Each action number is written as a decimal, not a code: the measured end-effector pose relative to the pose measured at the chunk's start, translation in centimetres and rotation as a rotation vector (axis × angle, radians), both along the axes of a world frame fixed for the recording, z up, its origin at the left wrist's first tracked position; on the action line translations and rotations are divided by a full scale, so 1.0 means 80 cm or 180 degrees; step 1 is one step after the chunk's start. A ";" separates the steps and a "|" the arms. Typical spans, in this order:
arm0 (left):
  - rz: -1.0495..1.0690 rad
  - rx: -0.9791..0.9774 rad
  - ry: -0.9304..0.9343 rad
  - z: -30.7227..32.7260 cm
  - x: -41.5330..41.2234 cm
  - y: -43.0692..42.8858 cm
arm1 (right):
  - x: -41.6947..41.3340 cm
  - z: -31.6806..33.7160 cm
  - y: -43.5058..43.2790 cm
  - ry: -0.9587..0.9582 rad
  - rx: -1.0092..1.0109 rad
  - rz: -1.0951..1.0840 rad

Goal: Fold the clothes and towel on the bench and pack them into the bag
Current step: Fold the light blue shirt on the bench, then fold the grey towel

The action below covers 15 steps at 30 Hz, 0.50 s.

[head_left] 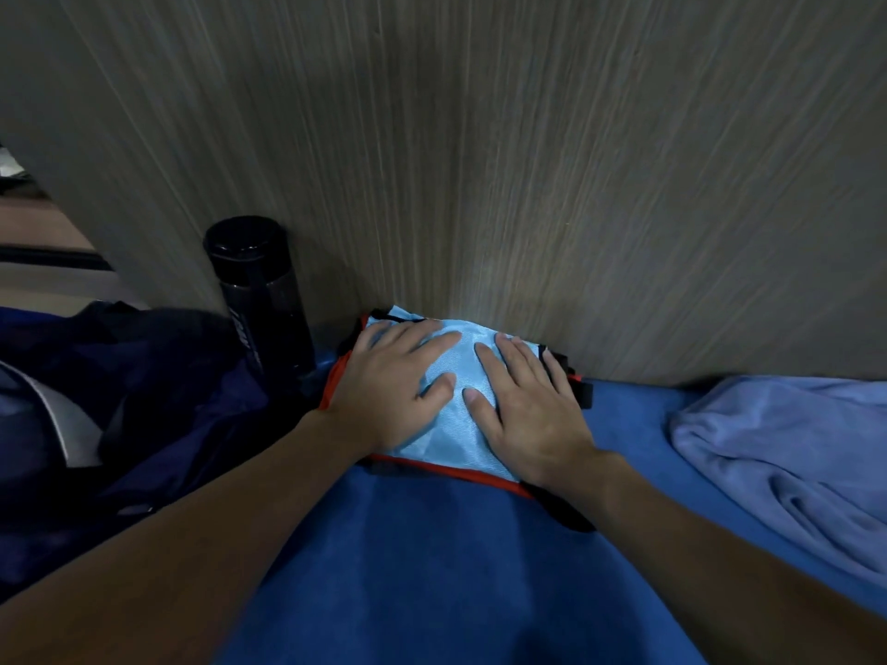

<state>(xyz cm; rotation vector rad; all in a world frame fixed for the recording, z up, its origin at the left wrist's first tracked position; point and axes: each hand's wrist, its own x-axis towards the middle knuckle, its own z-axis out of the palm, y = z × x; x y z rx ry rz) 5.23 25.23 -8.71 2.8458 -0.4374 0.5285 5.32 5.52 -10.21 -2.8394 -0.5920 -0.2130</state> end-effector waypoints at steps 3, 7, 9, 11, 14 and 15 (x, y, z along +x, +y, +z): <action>0.0019 -0.0003 0.0074 0.001 0.001 0.000 | 0.001 0.000 0.000 0.0065 0.0007 0.0024; 0.0073 0.0095 0.0199 0.003 0.003 -0.002 | 0.004 0.002 -0.001 0.0201 -0.0009 0.0077; 0.0086 0.0168 0.0261 0.005 0.003 -0.003 | 0.005 0.005 0.000 0.0296 -0.0092 0.0095; 0.0125 0.0289 0.0327 0.007 0.004 -0.005 | 0.003 0.014 0.001 0.0284 -0.0232 0.0112; 0.0181 0.0377 0.0171 0.021 0.006 -0.013 | -0.010 0.038 -0.002 -0.0024 -0.0238 0.0104; 0.0171 0.0441 0.0038 0.028 0.005 -0.018 | -0.018 0.044 -0.007 -0.0159 -0.0141 0.0092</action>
